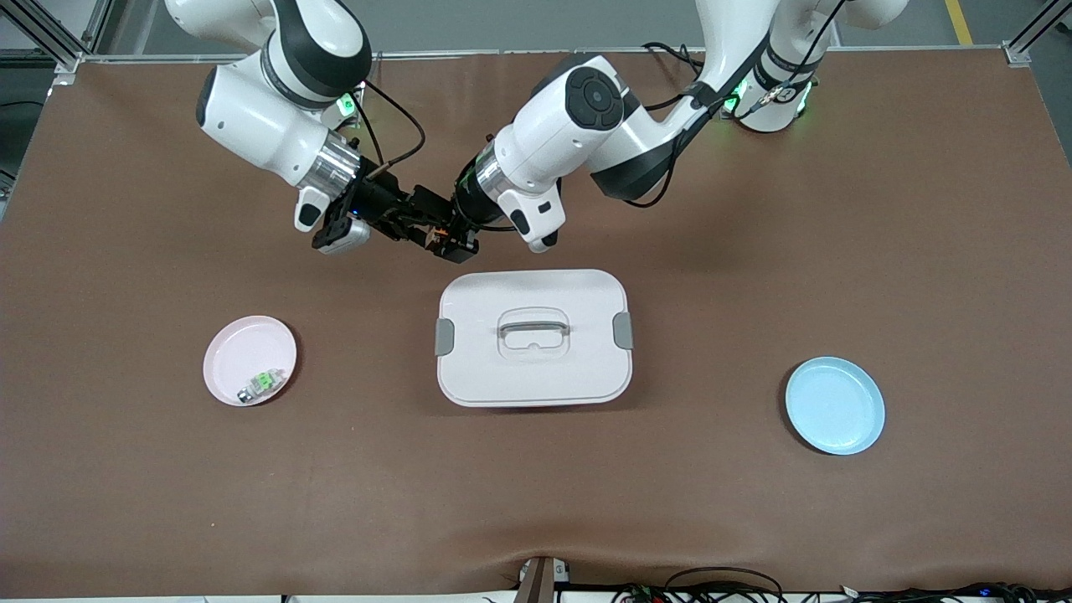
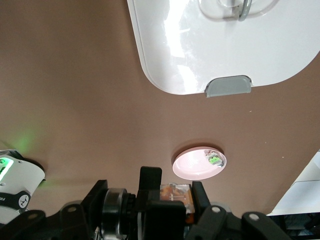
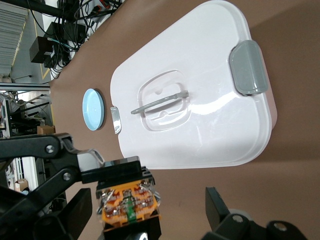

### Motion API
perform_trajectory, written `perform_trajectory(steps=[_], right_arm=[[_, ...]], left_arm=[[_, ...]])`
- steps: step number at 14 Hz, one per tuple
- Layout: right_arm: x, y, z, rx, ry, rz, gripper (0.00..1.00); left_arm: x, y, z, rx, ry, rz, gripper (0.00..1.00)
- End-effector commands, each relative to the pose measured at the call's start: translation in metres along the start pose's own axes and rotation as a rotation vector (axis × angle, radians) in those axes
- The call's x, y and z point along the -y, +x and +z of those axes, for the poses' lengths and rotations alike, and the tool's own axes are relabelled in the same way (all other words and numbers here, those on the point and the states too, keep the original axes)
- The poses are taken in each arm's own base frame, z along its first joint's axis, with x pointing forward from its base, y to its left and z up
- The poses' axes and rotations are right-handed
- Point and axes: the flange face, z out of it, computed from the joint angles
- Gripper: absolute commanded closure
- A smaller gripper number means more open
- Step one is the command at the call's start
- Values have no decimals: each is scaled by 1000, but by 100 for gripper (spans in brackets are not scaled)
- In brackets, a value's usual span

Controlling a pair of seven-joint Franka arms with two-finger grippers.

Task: Transfer orange switch to right arm and place
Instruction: 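Reach the right gripper to the orange switch held by the left gripper, then close the right gripper on the switch while the left gripper holds it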

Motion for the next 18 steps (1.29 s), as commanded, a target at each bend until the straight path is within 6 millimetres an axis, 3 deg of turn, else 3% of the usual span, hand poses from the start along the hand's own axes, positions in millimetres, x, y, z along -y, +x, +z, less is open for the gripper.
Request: perform_trajectory(steps=[1,6,9,11,18], right_arm=[[-3,-3,-5,4,24,4,0],[-4,-2,-8,29,30,2,0],[-13,10,-25,55,49,1,0],[-30,25,-46,111,77,3,0],[-14,13,-36,83,65,23,0]], left_arm=[[-2,-5,-2,-6,-24,-2,72],[-1,-5,-1,-7,-22,0,72],[-1,-4,1,-8,-21,-2,72],[-1,-4,1,-8,-21,-1,72],[-1,-5,1,-7,-20,0,72]])
